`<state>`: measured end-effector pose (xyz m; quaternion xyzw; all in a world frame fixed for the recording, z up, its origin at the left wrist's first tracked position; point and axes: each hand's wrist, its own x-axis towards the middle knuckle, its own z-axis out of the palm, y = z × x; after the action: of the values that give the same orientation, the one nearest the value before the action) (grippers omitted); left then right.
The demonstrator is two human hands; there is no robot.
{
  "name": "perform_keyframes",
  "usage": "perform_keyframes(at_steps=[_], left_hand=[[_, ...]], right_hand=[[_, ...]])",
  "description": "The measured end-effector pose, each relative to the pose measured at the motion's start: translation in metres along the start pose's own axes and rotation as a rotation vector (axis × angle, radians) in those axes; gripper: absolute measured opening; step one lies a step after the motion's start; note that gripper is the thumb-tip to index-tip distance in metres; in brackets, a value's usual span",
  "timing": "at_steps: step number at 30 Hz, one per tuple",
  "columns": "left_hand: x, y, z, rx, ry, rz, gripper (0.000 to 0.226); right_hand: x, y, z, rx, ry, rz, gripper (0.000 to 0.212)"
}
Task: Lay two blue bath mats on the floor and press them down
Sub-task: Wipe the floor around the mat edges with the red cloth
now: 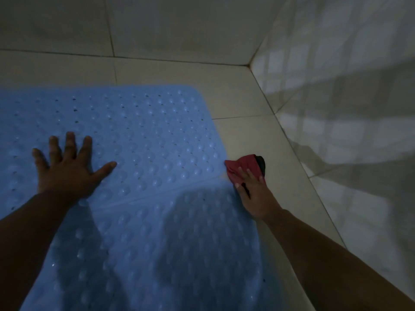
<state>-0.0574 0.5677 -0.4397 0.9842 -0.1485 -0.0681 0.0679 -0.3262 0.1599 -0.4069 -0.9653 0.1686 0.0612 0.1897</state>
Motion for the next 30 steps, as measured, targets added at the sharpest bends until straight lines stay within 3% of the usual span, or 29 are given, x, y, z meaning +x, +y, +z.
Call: perform_keyframes(at_steps=[4, 6, 9, 13, 17, 23, 26, 30], left_hand=[[-0.008, 0.016, -0.013, -0.049, -0.074, -0.071, 0.102], [-0.037, 0.042, -0.02, -0.168, 0.025, -0.04, 0.083], [-0.143, 0.085, -0.002, -0.258, 0.186, 0.134, 0.064], [-0.266, 0.106, 0.033, -0.134, 0.069, 0.402, 0.063], [-0.269, 0.105, 0.044, 0.027, -0.025, 0.388, 0.071], [-0.272, 0.105, 0.042, 0.004, -0.052, 0.395, 0.072], [-0.274, 0.107, 0.047, -0.029, -0.043, 0.382, 0.071], [-0.272, 0.104, 0.032, -0.136, -0.057, 0.423, 0.072]], right_hand=[[-0.015, 0.005, -0.012, 0.025, -0.074, 0.064, 0.047], [-0.034, 0.008, -0.014, 0.036, -0.074, 0.106, 0.044], [-0.067, 0.015, -0.013, 0.041, -0.09, 0.186, 0.043], [-0.122, 0.029, -0.003, 0.096, -0.079, 0.265, 0.047], [-0.185, 0.039, 0.015, 0.122, -0.059, 0.413, 0.049], [-0.308, 0.008, 0.044, 0.196, 0.085, 0.594, 0.057], [-0.355, -0.027, 0.077, 0.096, 0.176, 0.673, 0.065], [-0.393, -0.093, 0.124, -0.087, 0.093, 0.58, 0.061]])
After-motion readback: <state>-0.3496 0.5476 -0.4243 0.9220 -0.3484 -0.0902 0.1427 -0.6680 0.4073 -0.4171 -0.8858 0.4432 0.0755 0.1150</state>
